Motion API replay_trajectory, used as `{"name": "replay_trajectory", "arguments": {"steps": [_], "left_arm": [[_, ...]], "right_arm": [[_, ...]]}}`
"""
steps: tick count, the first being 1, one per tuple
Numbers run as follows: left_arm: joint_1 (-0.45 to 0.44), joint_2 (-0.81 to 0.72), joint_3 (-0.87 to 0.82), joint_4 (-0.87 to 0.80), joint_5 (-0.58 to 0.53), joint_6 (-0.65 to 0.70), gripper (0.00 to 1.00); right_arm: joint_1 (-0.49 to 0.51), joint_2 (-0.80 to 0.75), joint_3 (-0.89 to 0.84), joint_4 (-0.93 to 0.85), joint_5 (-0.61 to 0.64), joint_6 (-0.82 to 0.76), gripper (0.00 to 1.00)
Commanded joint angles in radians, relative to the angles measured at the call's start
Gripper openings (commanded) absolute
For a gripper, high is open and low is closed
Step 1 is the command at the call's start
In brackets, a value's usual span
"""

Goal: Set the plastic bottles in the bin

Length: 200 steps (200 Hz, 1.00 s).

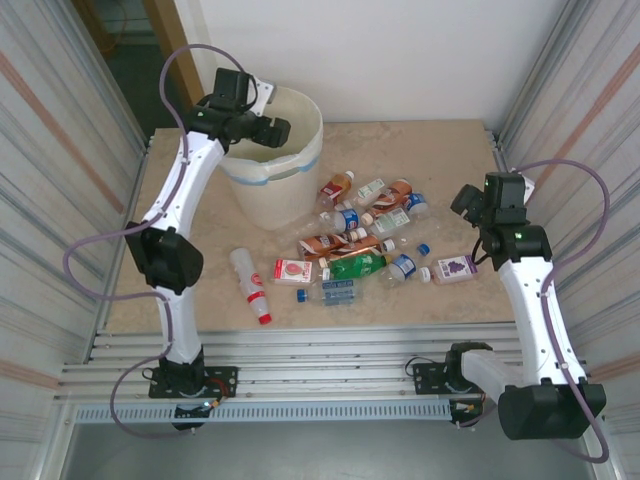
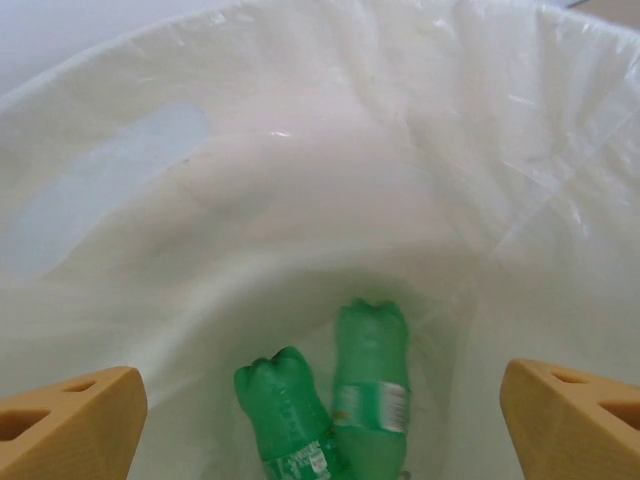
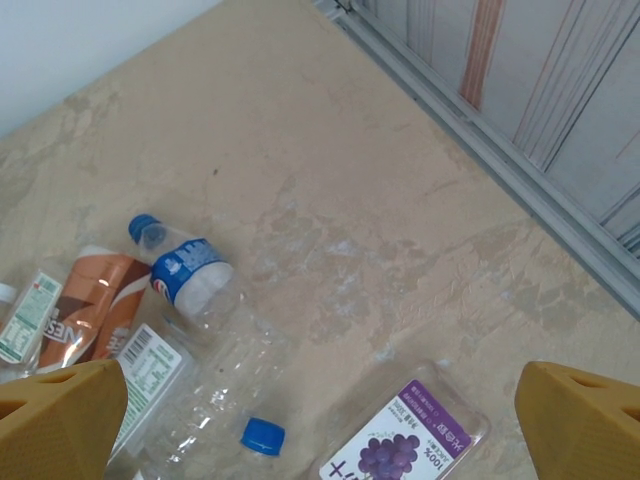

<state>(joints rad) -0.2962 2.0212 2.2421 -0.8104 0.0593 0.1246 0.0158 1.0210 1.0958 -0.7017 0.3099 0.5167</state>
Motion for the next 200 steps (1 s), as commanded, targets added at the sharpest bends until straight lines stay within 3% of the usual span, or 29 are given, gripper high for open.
{"name": "replay_trajectory", "arguments": {"steps": [1, 73, 106, 138, 175, 200], "left_arm": [[-0.010, -0.101, 0.023, 0.037, 0.010, -0.046, 0.95], [-0.083, -0.395, -0.195, 0.231, -0.080, -0.128, 0.99], [-0.137, -0.570, -0.415, 0.328, -0.096, -0.170, 0.99], [-0.190, -0.764, -0.699, 0.429, -0.086, -0.293, 0.99], [-0.369, -0.952, -0.983, 0.473, -0.346, -0.368, 0.99], [-0.462, -1.023, -1.151, 0.441, -0.488, -0.507, 0.99]], "right_arm": [[-0.010, -0.027, -0.021, 0.006, 0.005, 0.017, 0.98], [-0.011, -0.097, -0.055, 0.029, 0.021, 0.006, 0.98], [-0.013, -0.104, -0.063, 0.030, 0.033, 0.005, 0.98], [-0.016, -0.095, -0.071, 0.028, 0.037, 0.006, 0.98], [-0.016, -0.091, -0.077, 0.027, 0.037, 0.005, 0.98], [-0.017, -0.093, -0.085, 0.031, 0.032, 0.015, 0.98]]}}
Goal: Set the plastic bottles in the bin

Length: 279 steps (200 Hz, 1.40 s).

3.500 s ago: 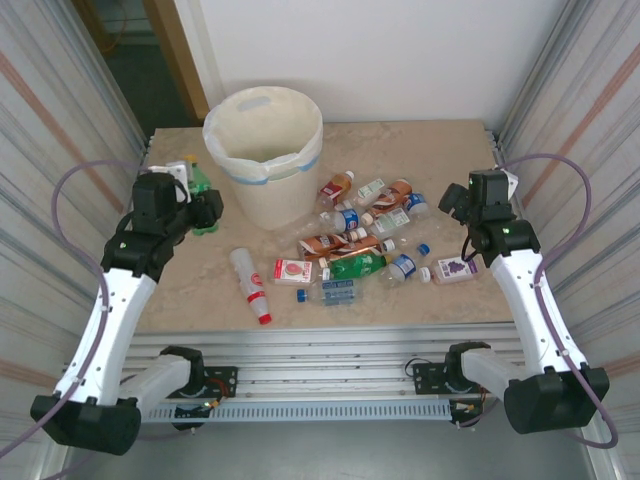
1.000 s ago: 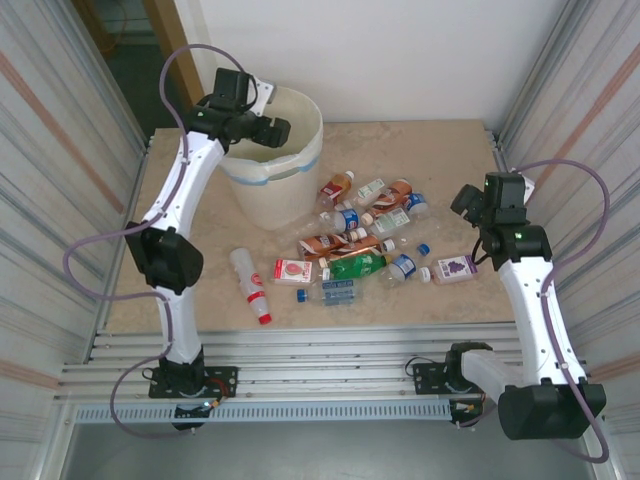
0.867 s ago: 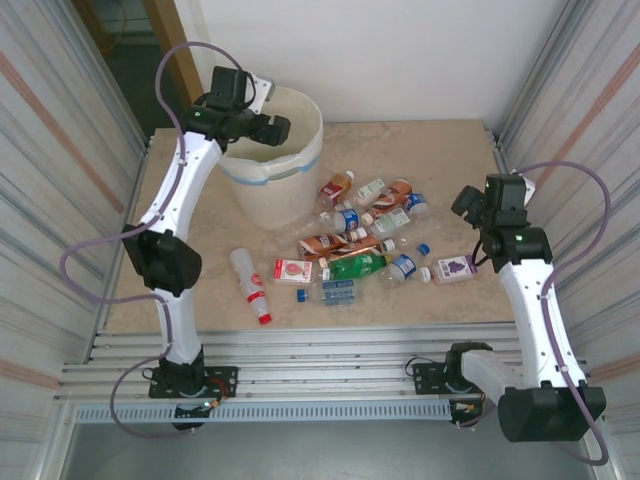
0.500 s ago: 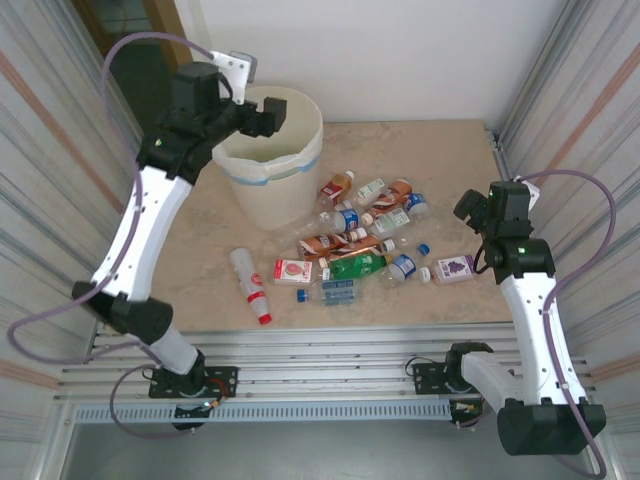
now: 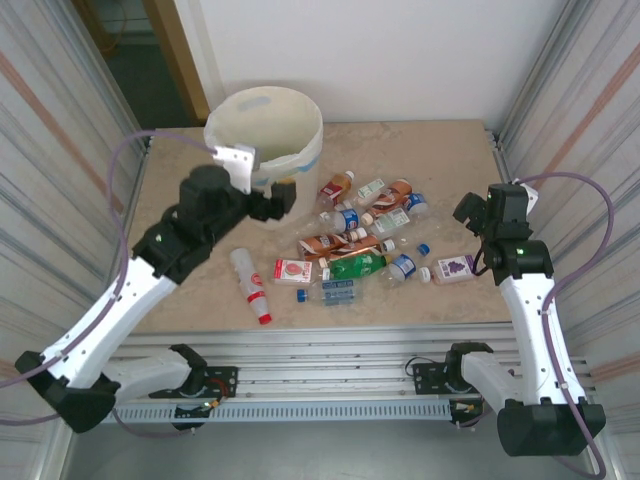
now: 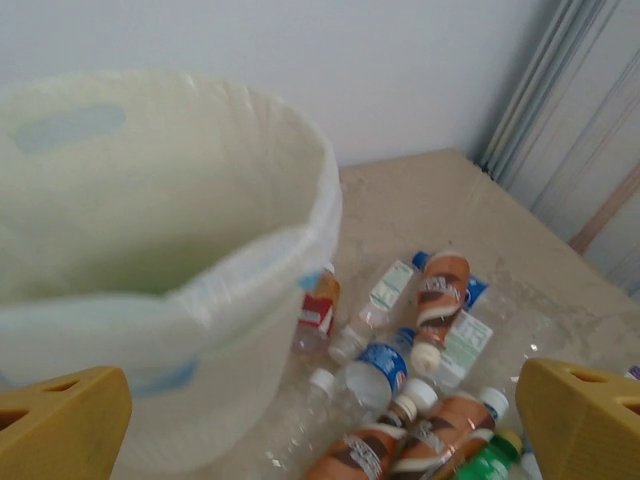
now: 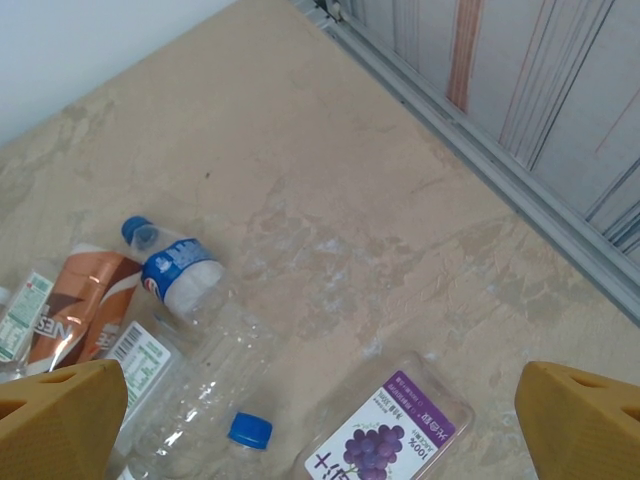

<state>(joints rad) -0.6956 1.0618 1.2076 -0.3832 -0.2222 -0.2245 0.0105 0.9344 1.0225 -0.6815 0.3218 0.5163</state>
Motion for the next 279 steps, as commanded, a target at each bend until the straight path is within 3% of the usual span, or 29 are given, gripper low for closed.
{"name": "replay_trajectory", "arguments": {"steps": [1, 60, 87, 149, 230, 279], "left_arm": [[-0.064, -0.066, -0.122, 0.010, -0.209, -0.164, 0.99], [-0.087, -0.120, -0.402, -0.200, -0.290, -0.547, 0.97], [-0.073, -0.145, -0.511, -0.203, -0.285, -0.642, 0.94], [0.089, -0.071, -0.665, -0.052, -0.084, -0.645, 0.87], [0.140, 0.141, -0.663, 0.039, -0.019, -0.629, 0.85], [0.157, 0.217, -0.674, 0.055, -0.020, -0.643, 0.77]], "right_arm": [[-0.012, -0.007, -0.012, 0.011, 0.020, 0.016, 0.98], [-0.012, -0.006, -0.036, 0.020, 0.004, 0.026, 0.98], [-0.013, -0.008, -0.043, 0.029, -0.003, 0.031, 0.98], [-0.013, -0.006, -0.039, 0.029, 0.003, 0.042, 0.98], [-0.013, 0.010, -0.046, 0.033, -0.001, 0.050, 0.98], [-0.013, 0.018, -0.049, 0.042, -0.004, 0.050, 0.98]]}}
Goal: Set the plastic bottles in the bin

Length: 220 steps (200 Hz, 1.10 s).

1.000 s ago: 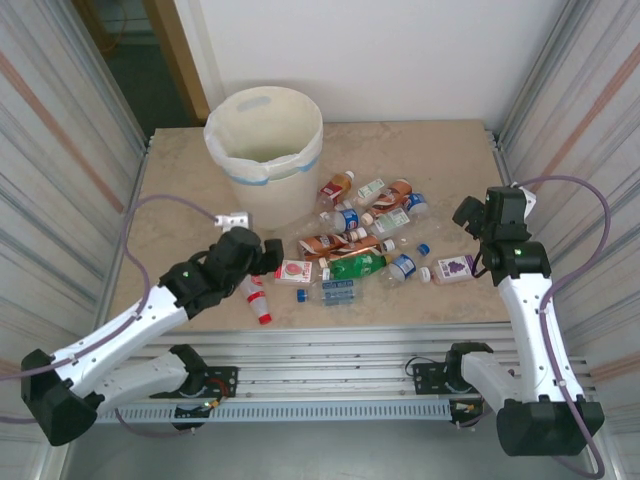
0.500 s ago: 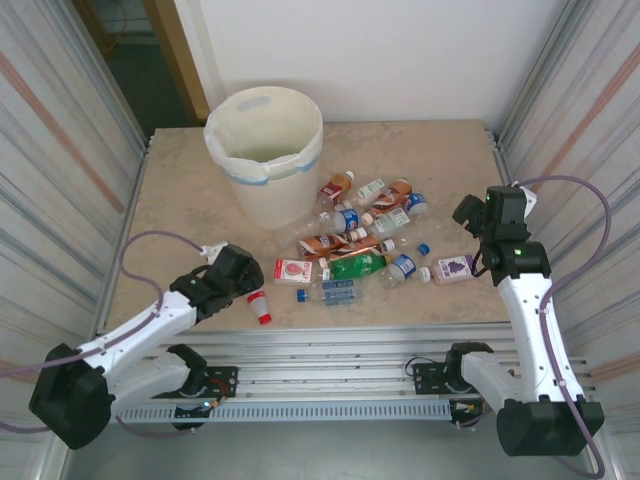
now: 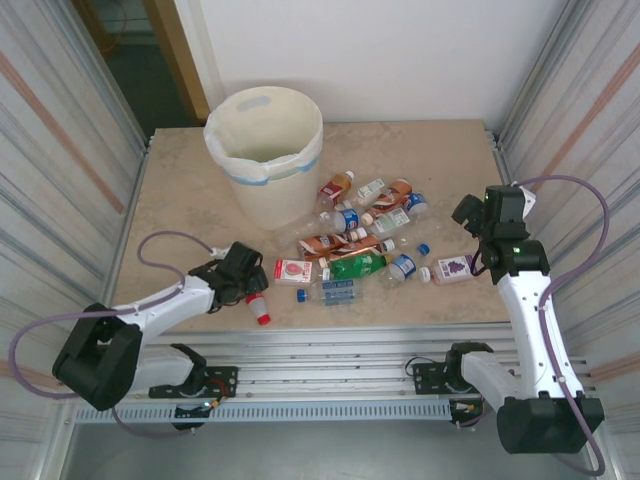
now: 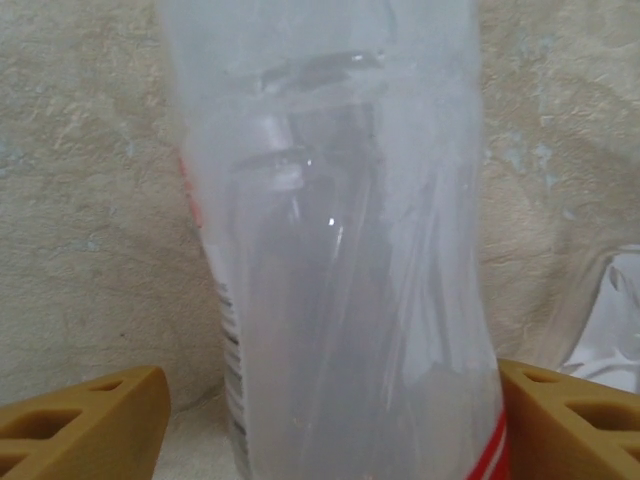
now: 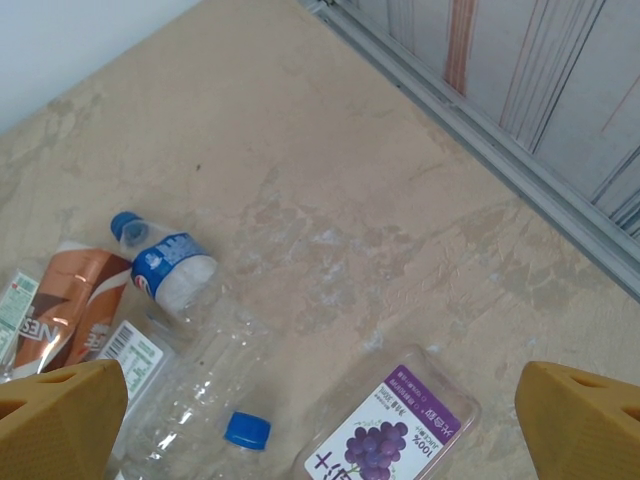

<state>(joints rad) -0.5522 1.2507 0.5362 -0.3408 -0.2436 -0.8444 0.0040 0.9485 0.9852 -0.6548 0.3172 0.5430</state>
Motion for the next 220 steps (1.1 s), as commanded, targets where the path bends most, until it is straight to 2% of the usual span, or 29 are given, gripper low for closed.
{"name": "replay_trajectory", "arguments": {"steps": [1, 23, 56, 109, 188, 220], "left_arm": [[0.014, 0.029, -0.002, 0.013, 0.002, -0.024, 0.77], [0.021, 0.053, -0.011, 0.021, 0.003, -0.031, 0.71], [0.028, 0.061, -0.024, 0.034, 0.008, -0.041, 0.56], [0.042, -0.050, -0.027, 0.007, 0.003, -0.036, 0.42], [0.057, -0.440, 0.114, -0.186, -0.075, 0.100, 0.39], [0.056, -0.542, 0.205, -0.207, -0.087, 0.173, 0.39]], "right_arm": [[-0.006, 0.003, -0.012, 0.015, 0.001, 0.023, 0.98], [-0.006, 0.007, -0.013, 0.021, -0.006, 0.023, 0.98], [-0.006, 0.017, -0.006, 0.023, -0.009, 0.023, 0.98], [-0.007, 0.022, 0.004, 0.041, -0.024, 0.030, 0.98], [-0.005, 0.031, 0.008, 0.066, -0.053, 0.044, 0.98], [-0.005, 0.026, 0.000, 0.069, -0.058, 0.049, 0.98]]}}
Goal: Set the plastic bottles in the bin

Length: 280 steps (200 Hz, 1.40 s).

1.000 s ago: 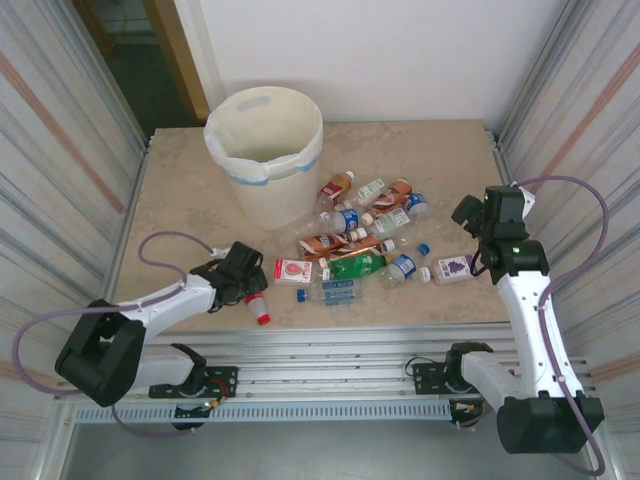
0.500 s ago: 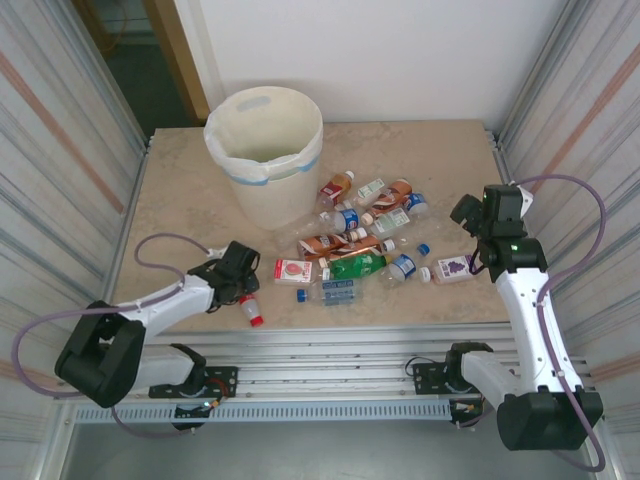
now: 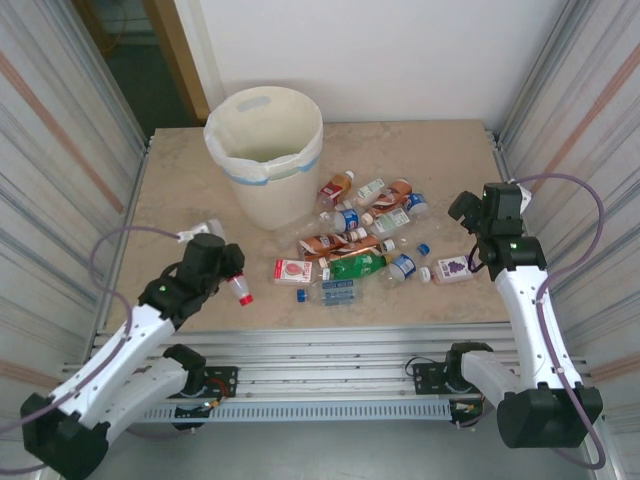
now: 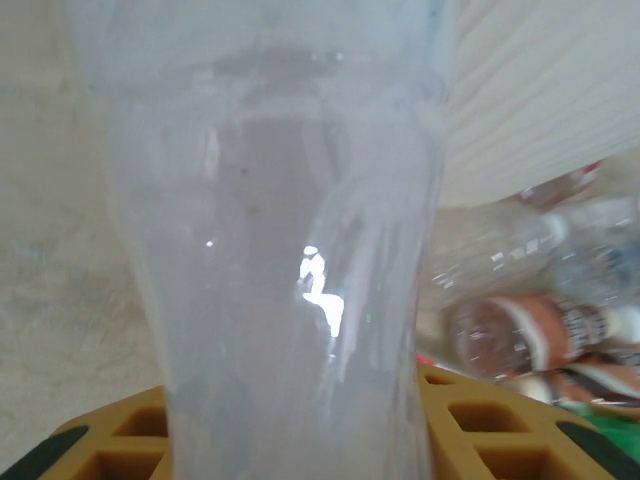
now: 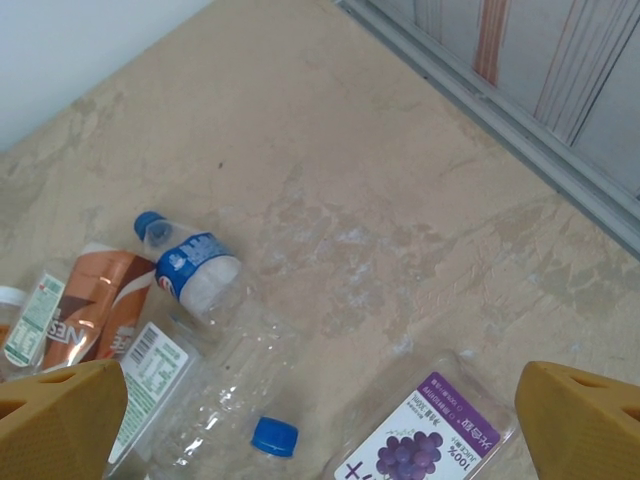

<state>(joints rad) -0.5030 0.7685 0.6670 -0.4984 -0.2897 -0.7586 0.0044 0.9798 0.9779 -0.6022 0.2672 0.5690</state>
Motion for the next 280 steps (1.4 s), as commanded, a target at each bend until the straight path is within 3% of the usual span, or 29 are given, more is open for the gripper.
{"name": "replay_trajectory", "arguments": {"steps": [1, 62, 132, 187, 223, 280], "left_arm": [[0.007, -0.061, 0.077, -0.049, -0.041, 0.089, 0.39], [0.008, 0.006, 0.301, 0.065, -0.016, 0.262, 0.39], [0.018, 0.372, 0.705, 0.179, 0.061, 0.532, 0.39], [0.163, 0.693, 1.070, 0.206, 0.353, 0.671, 0.39], [0.197, 0.879, 1.301, 0.162, 0.425, 0.800, 0.40], [0.201, 1.102, 1.505, 0.052, 0.287, 0.901, 0.40]], "right_arm": [[-0.006, -0.005, 0.007, 0.016, -0.007, 0.023, 0.98], [-0.005, -0.038, -0.005, 0.000, 0.007, 0.023, 0.98], [-0.005, -0.059, 0.006, -0.022, 0.013, 0.017, 0.98], [-0.006, -0.081, 0.019, -0.060, 0.041, 0.001, 0.98], [-0.006, -0.116, 0.019, -0.085, 0.066, -0.011, 0.98], [-0.009, -0.148, 0.022, -0.125, 0.079, -0.042, 0.98]]}}
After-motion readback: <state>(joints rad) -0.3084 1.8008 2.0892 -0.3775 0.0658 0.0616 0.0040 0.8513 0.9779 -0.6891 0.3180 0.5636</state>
